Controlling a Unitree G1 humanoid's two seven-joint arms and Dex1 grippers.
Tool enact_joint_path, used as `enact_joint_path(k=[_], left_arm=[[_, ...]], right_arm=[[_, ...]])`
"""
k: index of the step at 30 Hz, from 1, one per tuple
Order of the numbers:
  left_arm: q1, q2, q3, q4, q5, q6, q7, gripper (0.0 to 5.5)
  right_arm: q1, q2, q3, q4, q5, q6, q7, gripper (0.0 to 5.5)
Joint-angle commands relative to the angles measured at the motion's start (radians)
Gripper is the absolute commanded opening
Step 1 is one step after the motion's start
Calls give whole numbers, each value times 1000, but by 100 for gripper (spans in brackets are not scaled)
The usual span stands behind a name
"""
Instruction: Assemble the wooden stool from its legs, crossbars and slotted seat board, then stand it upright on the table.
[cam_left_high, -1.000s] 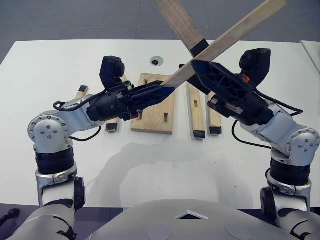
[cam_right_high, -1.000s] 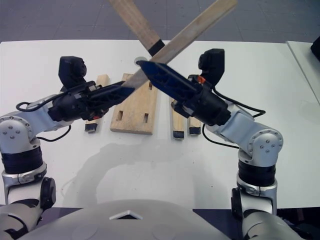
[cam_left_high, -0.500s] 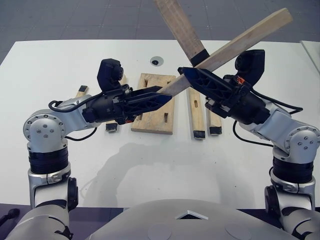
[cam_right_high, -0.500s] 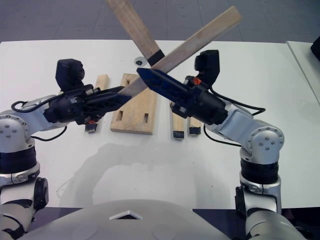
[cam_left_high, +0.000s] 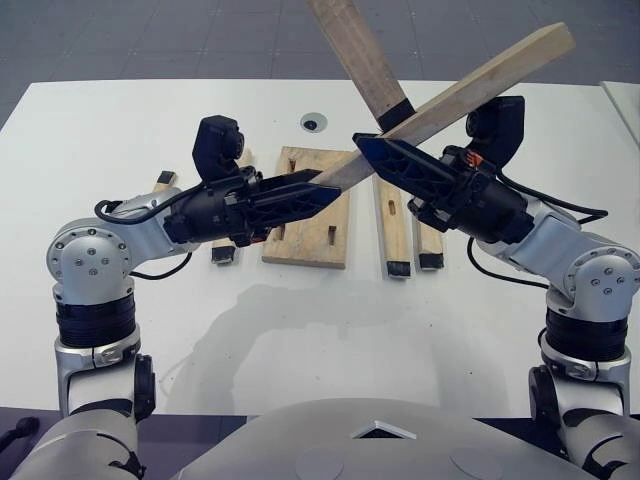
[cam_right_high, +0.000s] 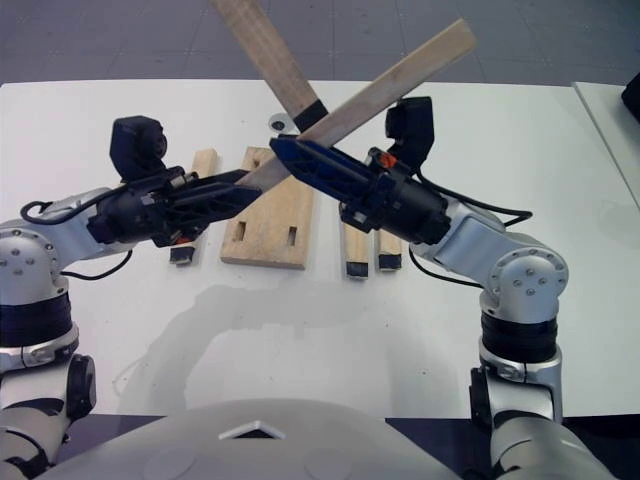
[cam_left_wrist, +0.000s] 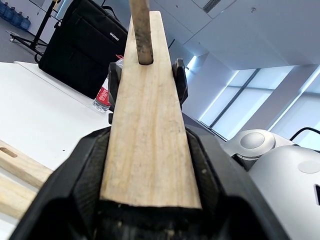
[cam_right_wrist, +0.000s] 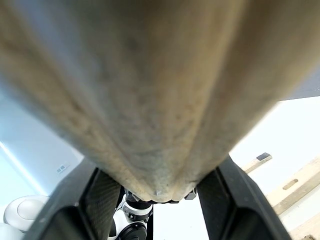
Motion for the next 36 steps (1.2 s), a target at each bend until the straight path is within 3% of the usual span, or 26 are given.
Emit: enact_joint_path(k=[1, 7, 10, 12, 17, 21, 29, 36], left_arm=[[-7, 24, 30, 23, 18, -20, -27, 273], [-6, 41, 138, 56, 33, -86, 44, 378], [50, 53, 176, 14, 169, -180, 134, 424], [95, 60, 132, -6, 349, -262, 208, 456], [213, 93, -173, -26, 840, -418, 355, 536], [260, 60, -299, -2, 1047, -470, 442, 540], [310, 72, -369, -16, 1216, -419, 454, 540], [344, 225, -506, -57, 1285, -300, 292, 540]], right_arm=[[-13, -10, -45, 10, 12, -19, 6, 205], [16, -39, -83, 9, 3, -17, 12, 205], [68, -66, -125, 0, -4, -20, 22, 205], [111, -77, -153, -9, -12, -26, 23, 205], [168, -77, -170, -35, -33, -39, 17, 205], [171, -69, -143, -41, -63, -34, 22, 205], [181, -61, -113, -54, -97, -33, 29, 205], [145, -75, -84, -25, -242, -42, 69, 205]])
